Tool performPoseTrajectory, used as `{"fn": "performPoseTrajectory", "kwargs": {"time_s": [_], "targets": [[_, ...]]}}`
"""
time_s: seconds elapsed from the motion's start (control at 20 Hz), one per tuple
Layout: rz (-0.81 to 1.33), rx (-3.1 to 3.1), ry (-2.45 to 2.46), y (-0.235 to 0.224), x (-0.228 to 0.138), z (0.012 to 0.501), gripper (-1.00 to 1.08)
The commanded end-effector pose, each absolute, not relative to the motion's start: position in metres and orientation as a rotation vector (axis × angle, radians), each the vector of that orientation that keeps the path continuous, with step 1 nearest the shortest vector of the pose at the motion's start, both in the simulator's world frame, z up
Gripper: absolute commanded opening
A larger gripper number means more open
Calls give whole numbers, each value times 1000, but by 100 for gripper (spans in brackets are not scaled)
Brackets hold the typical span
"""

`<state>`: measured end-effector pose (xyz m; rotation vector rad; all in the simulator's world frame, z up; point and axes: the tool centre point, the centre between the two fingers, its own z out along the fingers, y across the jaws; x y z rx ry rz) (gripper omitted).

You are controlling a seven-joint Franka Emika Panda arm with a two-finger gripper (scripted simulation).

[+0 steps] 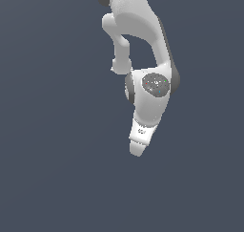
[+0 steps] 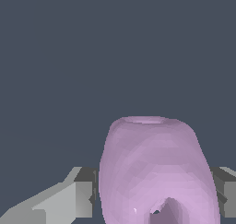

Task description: Pick up the object and move it to a goal position.

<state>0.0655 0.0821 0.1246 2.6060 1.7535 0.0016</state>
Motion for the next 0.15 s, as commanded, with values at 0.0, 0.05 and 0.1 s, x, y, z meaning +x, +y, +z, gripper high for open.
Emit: {"fn": "performPoseTrajectory", "kwargs": {"time_s": [0.0,0.05,0.1], "targets": [[0,2609,1750,89,66,130,-100],[0,2609,1750,90,66,131,-100],[0,2609,1750,91,66,132,-100]]}}
